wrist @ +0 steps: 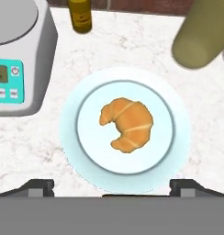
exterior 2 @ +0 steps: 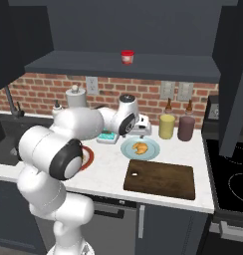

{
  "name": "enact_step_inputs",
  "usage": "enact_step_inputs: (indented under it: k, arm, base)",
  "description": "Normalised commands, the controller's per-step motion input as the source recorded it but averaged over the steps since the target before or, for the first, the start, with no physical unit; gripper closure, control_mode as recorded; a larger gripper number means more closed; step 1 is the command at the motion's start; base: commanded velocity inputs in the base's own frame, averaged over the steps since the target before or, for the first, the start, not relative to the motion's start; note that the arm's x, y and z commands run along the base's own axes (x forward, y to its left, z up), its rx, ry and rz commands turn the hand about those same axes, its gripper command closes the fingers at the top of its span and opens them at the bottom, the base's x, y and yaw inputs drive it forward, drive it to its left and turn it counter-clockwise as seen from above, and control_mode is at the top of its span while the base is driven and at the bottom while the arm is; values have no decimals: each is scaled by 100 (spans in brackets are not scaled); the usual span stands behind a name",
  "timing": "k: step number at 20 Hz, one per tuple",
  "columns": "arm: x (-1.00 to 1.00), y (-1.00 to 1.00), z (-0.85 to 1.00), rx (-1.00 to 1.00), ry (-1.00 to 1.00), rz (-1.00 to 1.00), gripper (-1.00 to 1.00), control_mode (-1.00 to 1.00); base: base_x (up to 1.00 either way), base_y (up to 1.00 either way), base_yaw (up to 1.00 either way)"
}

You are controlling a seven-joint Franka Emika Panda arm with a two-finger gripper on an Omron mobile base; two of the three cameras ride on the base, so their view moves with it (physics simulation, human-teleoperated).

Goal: From the different types of pastries on the counter, select a croissant and place it on the cutting board. Then retrieve a jar of jam from the cabinet and place it alongside the croissant on the cutting board.

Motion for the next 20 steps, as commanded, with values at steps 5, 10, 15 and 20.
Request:
enact_step_inputs:
  k: [5, 10, 15, 20]
  arm:
    - [29, -7, -33, 0, 0, 0, -100, -100]
    - [32, -5, -31, 0, 0, 0, -100, -100]
    - [24, -12, -23, 0, 0, 0, -100, -100]
    - [6, -13, -11, 0, 0, -5, -100, -100]
  base:
    - [0, 0, 0]
    - [0, 0, 0]
    - [0, 0, 0]
    - [0, 0, 0]
